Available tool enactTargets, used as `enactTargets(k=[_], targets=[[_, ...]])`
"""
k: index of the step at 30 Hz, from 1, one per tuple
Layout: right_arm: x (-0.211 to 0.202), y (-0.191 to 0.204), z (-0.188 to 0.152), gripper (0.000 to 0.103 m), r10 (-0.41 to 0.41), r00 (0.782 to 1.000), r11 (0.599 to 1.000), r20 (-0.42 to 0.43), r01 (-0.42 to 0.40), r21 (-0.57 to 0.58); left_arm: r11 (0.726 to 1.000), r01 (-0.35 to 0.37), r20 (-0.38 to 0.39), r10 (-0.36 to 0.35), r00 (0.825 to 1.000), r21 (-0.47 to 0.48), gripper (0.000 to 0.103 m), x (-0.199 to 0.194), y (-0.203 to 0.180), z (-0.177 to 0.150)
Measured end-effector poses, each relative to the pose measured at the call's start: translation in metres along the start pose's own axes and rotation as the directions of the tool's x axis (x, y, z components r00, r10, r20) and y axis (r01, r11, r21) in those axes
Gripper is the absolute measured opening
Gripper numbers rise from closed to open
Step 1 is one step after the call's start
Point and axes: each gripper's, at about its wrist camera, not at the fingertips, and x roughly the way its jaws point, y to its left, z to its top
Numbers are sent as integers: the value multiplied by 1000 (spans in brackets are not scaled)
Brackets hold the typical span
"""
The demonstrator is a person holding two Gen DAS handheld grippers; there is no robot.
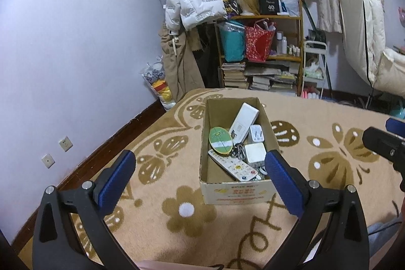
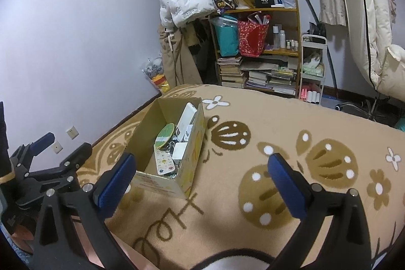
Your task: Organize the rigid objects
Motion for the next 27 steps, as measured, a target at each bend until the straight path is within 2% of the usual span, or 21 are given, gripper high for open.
enactTargets(k=[12, 27], targets=[[9, -3, -16, 103, -43, 999, 999, -19, 43, 3, 1000, -11, 0, 11, 1000, 24, 101, 8, -9, -6], [10, -5, -17, 103, -52, 998, 998, -32, 52, 20, 1000, -8, 8, 8, 1000, 7, 101, 10, -3, -15]])
